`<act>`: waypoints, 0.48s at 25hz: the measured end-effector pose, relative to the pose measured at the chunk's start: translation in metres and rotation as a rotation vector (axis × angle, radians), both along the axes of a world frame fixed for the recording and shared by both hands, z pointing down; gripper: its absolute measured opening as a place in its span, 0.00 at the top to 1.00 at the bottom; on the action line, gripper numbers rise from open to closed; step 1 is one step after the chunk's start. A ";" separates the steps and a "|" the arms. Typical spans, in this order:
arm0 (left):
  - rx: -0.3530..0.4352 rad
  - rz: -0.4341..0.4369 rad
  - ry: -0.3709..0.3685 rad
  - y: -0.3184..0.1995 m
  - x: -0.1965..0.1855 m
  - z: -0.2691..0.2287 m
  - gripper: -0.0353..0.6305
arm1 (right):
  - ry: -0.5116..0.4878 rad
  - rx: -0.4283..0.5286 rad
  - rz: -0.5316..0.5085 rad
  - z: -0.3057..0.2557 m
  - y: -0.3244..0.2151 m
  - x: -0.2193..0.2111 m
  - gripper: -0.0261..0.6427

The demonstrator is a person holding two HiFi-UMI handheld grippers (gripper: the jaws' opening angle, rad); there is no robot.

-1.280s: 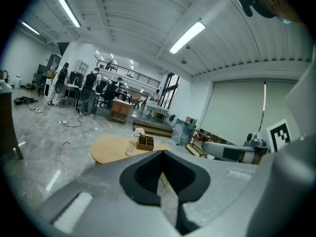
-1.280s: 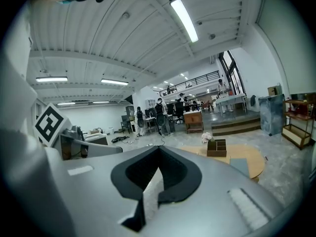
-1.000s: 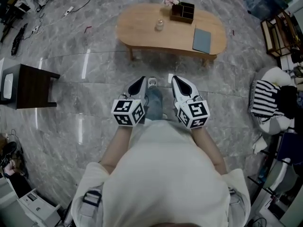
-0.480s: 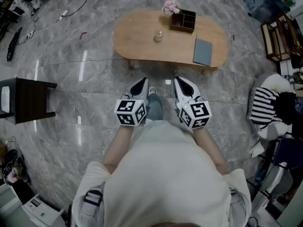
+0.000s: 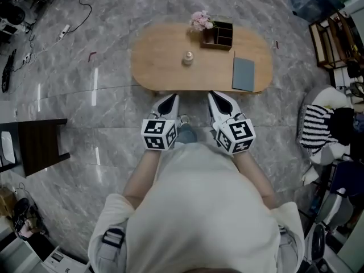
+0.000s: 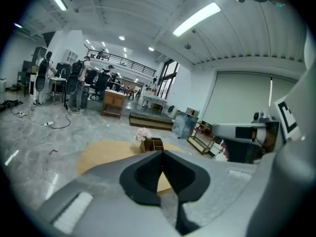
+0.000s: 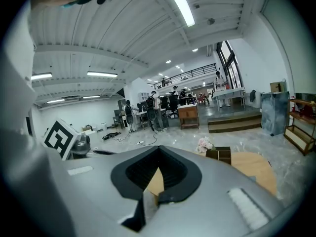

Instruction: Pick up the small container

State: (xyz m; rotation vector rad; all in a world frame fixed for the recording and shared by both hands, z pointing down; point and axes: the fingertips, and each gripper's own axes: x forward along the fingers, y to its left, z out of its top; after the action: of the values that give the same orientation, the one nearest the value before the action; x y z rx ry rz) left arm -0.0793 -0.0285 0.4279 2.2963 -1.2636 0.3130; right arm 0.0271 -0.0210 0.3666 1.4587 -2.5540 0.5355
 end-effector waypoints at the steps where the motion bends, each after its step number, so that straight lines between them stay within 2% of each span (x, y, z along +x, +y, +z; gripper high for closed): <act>1: 0.000 0.011 -0.002 -0.009 0.000 0.002 0.94 | 0.002 -0.005 0.003 0.001 -0.009 -0.001 0.96; 12: -0.048 0.085 -0.046 -0.095 -0.008 0.034 0.94 | 0.016 -0.036 0.044 0.015 -0.090 -0.013 0.96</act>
State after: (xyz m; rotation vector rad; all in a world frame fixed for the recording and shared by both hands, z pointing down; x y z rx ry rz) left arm -0.0876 -0.1233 0.4623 2.3176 -1.1699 0.4236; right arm 0.0138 -0.1106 0.3818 1.5039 -2.4919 0.5702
